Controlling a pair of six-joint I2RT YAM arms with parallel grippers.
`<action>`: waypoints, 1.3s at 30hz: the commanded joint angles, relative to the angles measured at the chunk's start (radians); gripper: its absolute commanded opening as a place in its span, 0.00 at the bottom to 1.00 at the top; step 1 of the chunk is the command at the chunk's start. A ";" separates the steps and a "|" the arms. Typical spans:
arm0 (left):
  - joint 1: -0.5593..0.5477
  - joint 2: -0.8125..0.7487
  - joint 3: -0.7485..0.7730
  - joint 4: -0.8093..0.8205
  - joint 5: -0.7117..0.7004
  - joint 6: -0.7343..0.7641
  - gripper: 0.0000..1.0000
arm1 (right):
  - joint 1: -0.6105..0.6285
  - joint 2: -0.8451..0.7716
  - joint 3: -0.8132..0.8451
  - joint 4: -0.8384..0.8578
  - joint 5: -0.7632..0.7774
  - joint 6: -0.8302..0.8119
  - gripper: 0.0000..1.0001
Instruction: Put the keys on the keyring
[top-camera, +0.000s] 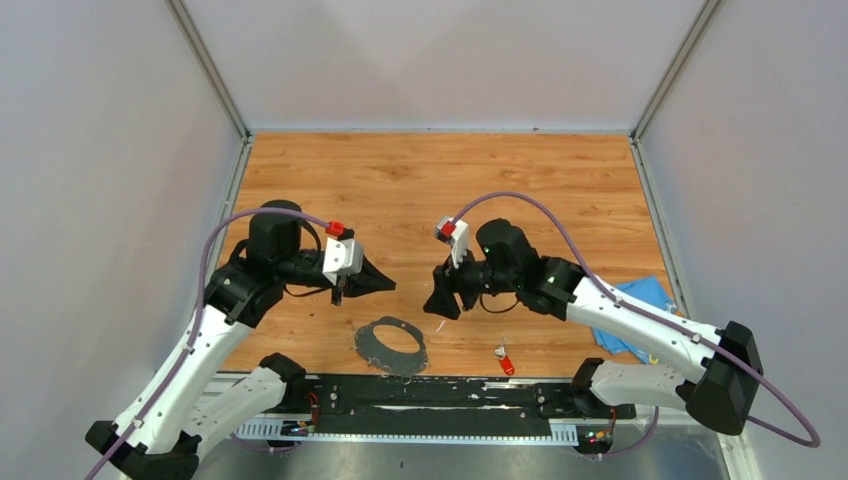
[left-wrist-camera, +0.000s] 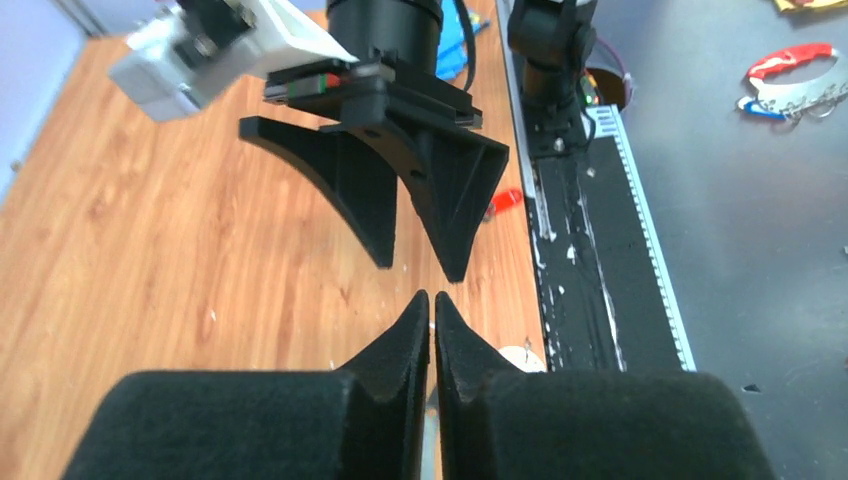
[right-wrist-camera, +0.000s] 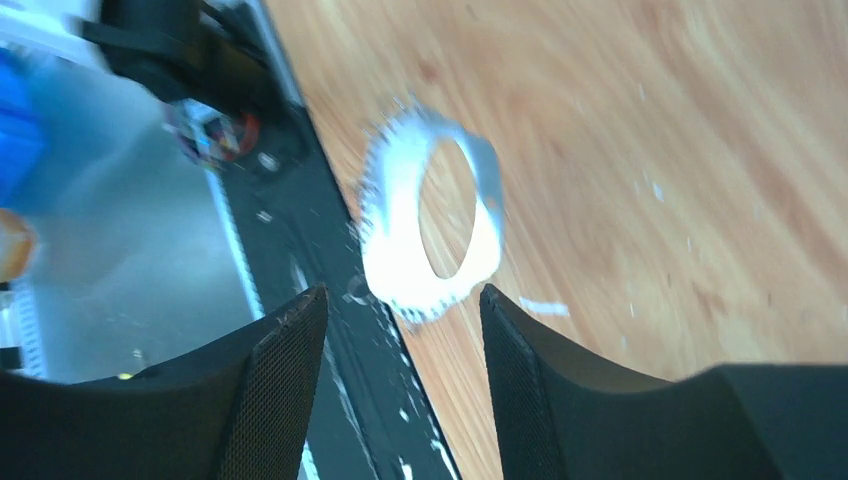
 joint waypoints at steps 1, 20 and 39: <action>-0.005 0.000 -0.050 -0.101 -0.055 0.173 0.12 | 0.001 -0.018 -0.152 -0.090 0.178 -0.005 0.61; -0.005 -0.049 -0.242 -0.211 -0.238 0.510 0.65 | 0.214 0.163 -0.382 0.343 0.095 -0.161 0.54; -0.005 -0.136 -0.250 -0.211 -0.283 0.454 0.69 | 0.313 0.361 -0.366 0.426 0.186 -0.163 0.15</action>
